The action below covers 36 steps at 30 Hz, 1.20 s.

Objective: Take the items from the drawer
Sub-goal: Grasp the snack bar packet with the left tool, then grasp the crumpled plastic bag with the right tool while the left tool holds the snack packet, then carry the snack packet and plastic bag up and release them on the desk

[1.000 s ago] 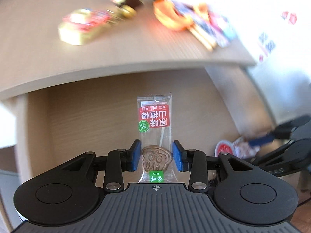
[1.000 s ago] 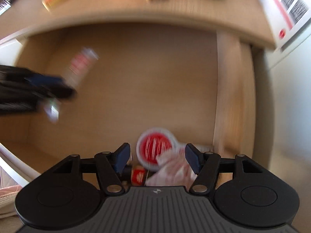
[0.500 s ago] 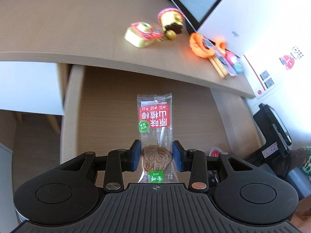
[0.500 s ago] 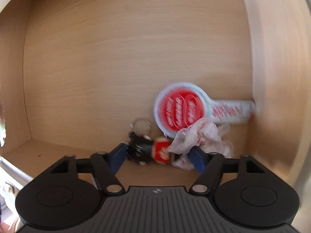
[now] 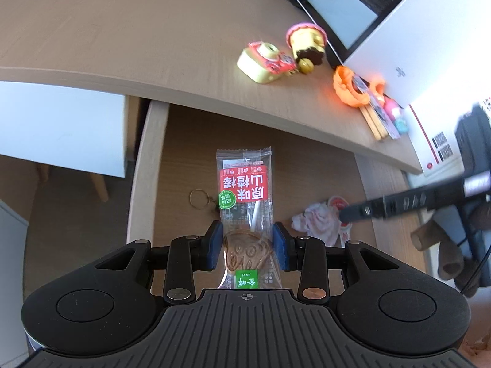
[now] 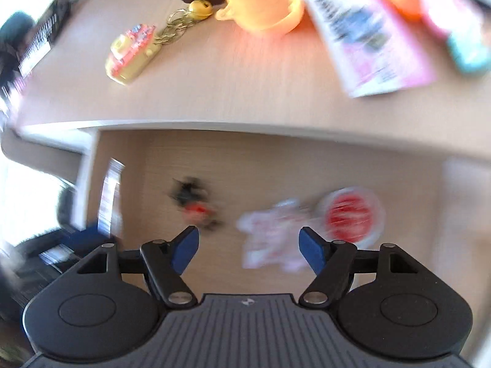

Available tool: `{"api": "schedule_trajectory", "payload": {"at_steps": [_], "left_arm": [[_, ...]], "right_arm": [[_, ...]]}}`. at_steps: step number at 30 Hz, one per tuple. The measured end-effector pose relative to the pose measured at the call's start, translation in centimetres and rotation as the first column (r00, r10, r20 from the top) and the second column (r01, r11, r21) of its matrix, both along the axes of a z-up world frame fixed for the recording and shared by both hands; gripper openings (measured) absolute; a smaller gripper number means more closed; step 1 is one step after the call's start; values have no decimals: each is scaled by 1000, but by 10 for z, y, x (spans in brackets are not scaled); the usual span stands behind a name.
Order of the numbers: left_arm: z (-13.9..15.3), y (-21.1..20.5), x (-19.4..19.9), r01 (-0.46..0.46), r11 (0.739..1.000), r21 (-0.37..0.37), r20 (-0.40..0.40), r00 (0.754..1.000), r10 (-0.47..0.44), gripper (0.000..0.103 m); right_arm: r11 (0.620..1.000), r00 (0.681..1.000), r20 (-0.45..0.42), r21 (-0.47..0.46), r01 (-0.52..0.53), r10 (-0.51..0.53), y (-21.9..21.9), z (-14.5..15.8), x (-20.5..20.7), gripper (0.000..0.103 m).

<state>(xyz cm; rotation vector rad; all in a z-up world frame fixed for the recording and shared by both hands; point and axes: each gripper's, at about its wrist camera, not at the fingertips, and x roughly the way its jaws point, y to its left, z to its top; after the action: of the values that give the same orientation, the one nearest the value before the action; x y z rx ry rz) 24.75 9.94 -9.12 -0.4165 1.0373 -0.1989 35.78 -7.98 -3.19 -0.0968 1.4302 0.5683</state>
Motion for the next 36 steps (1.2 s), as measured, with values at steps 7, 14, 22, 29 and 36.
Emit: {"api": "schedule_trajectory", "payload": {"at_steps": [7,14,22,29,36], "left_arm": [[5,9,-3,-38,999,23,-11,999,38,39],[7,0,-4,-12,998,63,-33,999,14,39],[19,-21,-13,52,990,130,-49,998,-46,39],[31,-32,-29,114,981,155,-36,993,-110,39],[35,-41,-47,197,974,116,-30,980,-195,39]], "right_arm": [[987,954,282,-147,-66,106,-25,-6,-16,73],[985,925,342,-101,-142,168,-13,-21,-65,72],[927,891,288,-242,-286,350,6,-39,-79,68],[897,874,249,-270,-351,417,12,-35,-98,23],[957,900,326,-130,-261,290,-15,25,-136,20]]}}
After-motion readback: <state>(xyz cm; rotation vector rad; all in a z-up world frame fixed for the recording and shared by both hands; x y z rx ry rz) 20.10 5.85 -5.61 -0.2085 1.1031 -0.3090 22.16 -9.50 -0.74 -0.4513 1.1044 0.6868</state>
